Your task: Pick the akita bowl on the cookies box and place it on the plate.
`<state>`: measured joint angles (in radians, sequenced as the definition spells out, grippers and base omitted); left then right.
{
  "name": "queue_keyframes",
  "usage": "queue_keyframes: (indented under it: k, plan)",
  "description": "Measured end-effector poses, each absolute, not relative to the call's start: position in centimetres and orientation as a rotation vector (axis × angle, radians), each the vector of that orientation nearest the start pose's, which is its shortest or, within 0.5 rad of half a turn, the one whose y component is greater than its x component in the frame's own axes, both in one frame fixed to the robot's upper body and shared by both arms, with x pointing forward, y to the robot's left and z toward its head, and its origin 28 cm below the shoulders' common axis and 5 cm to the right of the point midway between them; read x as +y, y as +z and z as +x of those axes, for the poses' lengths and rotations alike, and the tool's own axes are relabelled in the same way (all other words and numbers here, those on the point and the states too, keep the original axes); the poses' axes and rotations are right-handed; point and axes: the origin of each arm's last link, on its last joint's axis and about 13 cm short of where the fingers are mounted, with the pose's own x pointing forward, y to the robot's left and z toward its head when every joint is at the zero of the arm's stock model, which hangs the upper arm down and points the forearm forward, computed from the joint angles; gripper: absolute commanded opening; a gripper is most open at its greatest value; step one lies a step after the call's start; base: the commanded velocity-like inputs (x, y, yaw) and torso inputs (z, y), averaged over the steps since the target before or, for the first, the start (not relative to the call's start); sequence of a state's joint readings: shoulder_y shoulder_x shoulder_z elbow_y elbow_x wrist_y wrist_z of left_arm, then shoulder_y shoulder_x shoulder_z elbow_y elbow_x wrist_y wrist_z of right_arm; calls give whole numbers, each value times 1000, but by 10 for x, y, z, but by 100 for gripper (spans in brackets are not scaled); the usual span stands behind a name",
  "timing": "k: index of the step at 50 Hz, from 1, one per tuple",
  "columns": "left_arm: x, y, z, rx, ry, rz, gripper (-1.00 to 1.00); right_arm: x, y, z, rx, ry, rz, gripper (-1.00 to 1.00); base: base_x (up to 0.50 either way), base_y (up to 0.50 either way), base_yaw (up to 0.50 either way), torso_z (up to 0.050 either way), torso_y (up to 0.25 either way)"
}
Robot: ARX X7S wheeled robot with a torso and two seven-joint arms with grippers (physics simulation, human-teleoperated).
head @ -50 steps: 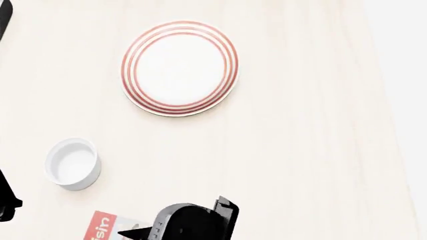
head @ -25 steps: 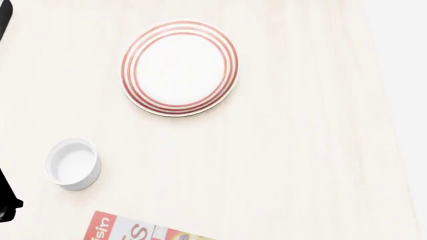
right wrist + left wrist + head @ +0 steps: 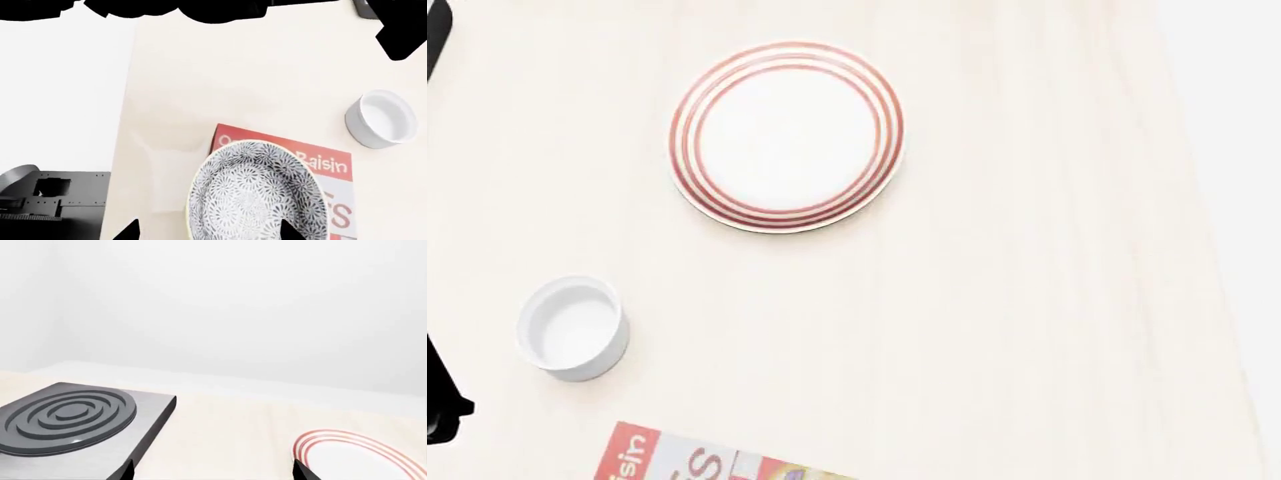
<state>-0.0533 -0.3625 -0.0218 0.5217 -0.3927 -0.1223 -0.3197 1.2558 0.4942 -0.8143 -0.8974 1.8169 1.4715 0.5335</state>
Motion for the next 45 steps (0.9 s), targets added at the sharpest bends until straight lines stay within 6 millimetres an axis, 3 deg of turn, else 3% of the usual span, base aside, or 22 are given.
queue_keyframes:
  k: [45]
  plan:
    - [259,131,207,-413,140,-84,100,-48,229,173,373,1256,-1120,100,0,0,0,0,0]
